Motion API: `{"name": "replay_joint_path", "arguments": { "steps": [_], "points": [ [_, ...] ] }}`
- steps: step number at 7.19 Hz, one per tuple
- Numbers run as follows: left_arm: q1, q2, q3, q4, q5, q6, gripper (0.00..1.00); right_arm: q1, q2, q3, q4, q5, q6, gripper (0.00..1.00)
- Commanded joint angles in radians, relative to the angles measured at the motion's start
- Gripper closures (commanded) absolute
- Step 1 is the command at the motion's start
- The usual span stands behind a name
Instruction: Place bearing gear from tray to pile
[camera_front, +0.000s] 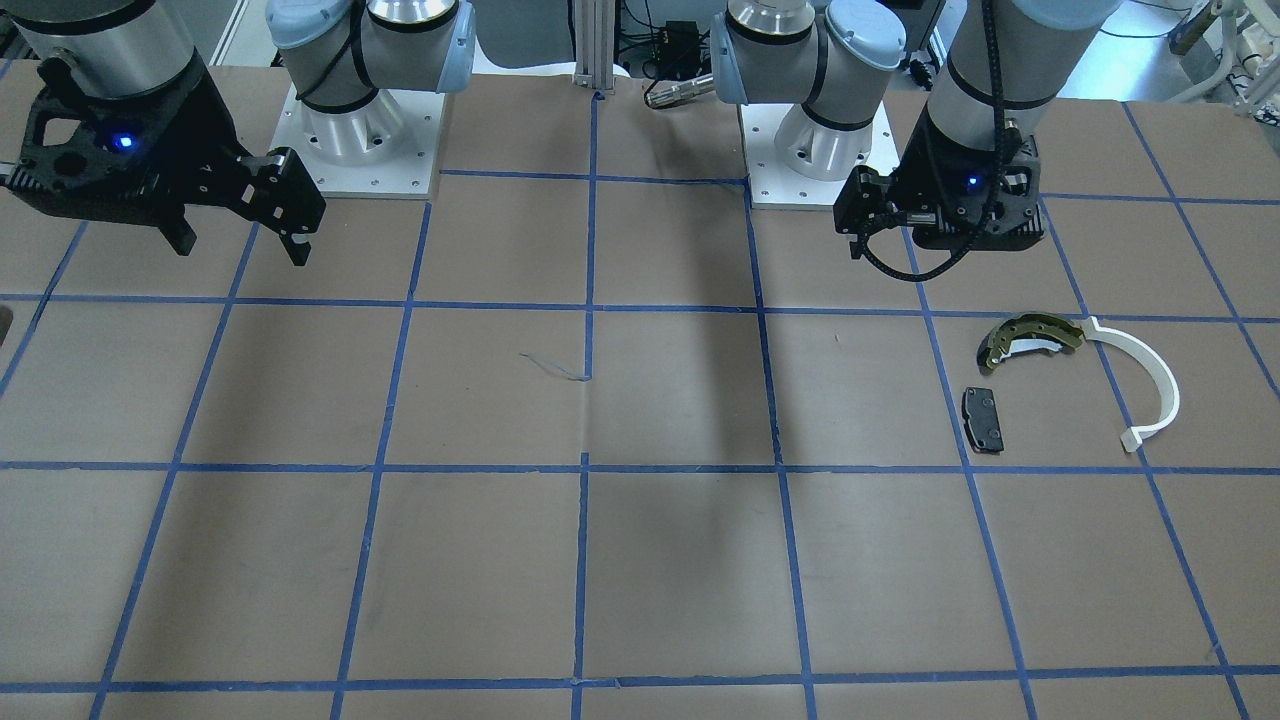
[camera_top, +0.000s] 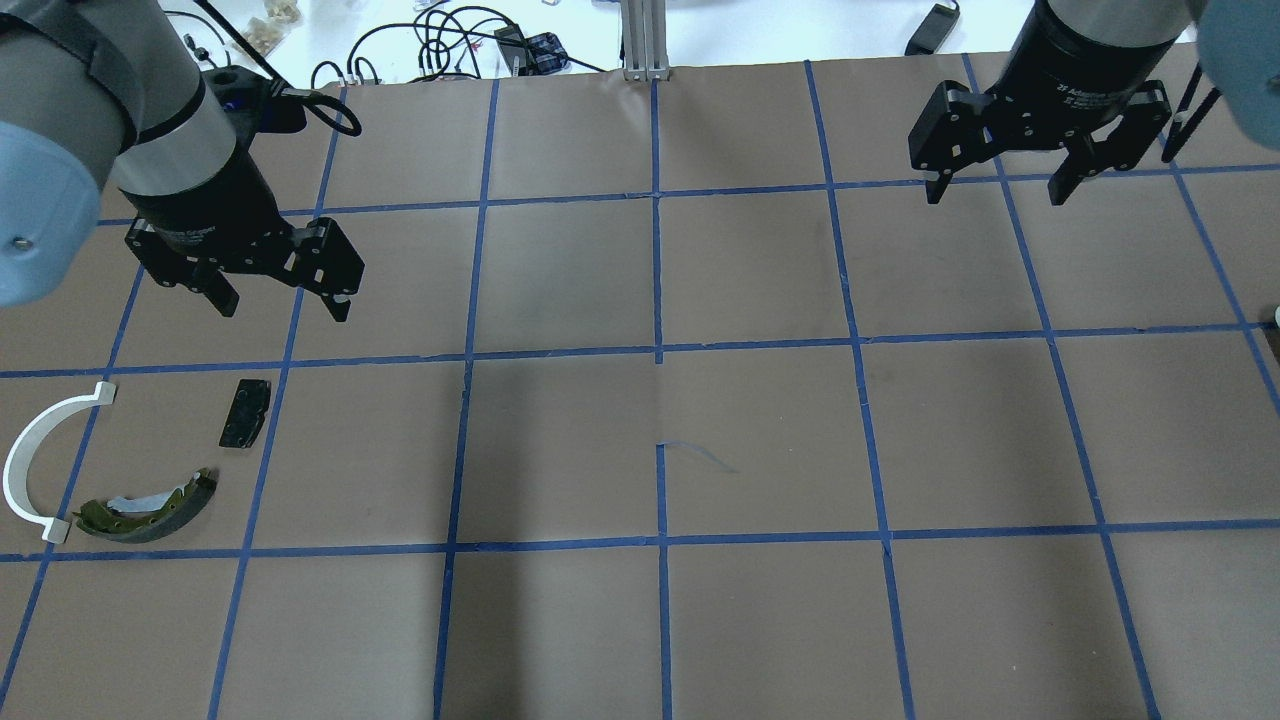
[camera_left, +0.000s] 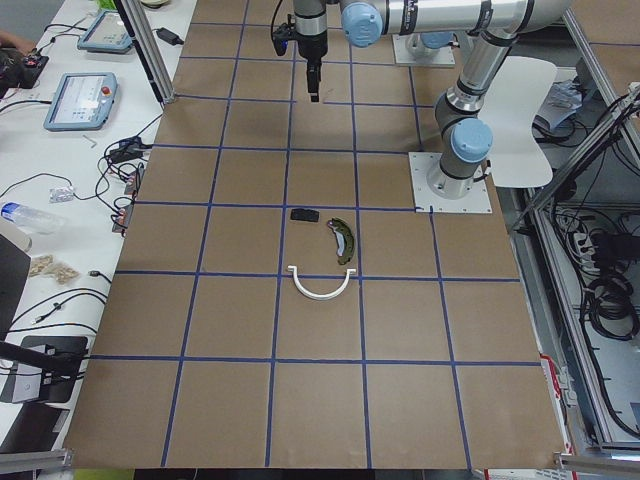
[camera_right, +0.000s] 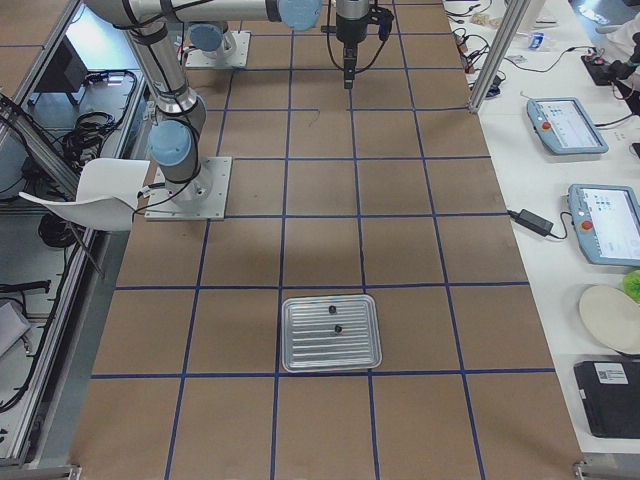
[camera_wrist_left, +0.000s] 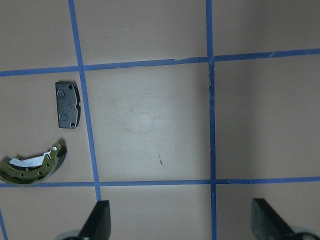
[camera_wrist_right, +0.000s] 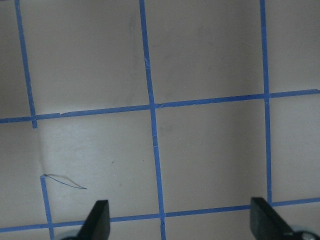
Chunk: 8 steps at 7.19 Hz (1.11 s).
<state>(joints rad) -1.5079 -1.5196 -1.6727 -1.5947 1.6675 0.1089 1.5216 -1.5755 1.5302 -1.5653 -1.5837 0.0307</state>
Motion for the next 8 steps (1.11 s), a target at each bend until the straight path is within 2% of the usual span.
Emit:
{"name": "replay_joint_path", "arguments": {
  "steps": [1, 5, 7, 8],
  "points": [
    [0.0, 0.001, 0.001, 0.001, 0.0, 0.0, 0.0, 0.0, 0.0, 0.002, 0.001, 0.001, -0.006, 0.0],
    [0.0, 0.007, 0.002, -0.001, -0.011, -0.006, 0.0, -0.006, -0.006, -0.013, 0.017, -0.03, 0.0, 0.0],
    [0.0, 0.022, 0.013, -0.001, -0.014, -0.015, 0.0, -0.021, 0.0, -0.031, 0.011, -0.164, -0.011, 0.0],
    [-0.002, 0.024, 0.008, 0.001, -0.015, -0.018, 0.0, -0.076, 0.002, -0.027, 0.011, -0.182, -0.079, 0.0]
  ]
}}
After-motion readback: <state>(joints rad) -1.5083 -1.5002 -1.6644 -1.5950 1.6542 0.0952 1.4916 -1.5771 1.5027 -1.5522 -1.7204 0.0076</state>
